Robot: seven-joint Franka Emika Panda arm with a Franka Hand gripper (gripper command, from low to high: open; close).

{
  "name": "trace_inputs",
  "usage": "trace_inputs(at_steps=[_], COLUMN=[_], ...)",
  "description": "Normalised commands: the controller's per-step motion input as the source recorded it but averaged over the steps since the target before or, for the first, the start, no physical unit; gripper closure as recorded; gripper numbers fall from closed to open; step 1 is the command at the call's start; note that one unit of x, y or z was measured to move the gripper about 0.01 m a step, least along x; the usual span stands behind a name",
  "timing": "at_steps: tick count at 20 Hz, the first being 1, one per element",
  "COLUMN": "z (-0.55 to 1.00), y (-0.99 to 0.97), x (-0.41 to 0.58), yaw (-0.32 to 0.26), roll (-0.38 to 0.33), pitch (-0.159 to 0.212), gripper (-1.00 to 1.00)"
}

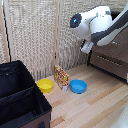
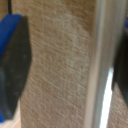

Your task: Locate and clasp the grip of the topmost drawer. Steadily and circumspectly yank the drawer open. Discover and seize the nutrition bar using your clamp. Deposit the nutrition bar in the accessible drawer. Unclench the nutrition bar.

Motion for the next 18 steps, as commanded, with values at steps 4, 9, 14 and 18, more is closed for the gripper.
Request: trace_inputs(at_steps=[4, 9, 14, 18], z=[0.18, 0.25, 0.29, 0.4], y=[0.29, 0.41, 0.44, 0.41], x=[0.267, 0.3, 0.334, 0.249], yaw=[0.018, 0.015, -0.004, -0.053], roll=[0.048, 0.095, 0.053, 0.038], pitch=[0.0, 0.0, 0.0, 0.0], gripper=[-1.0, -1.0, -1.0, -1.0])
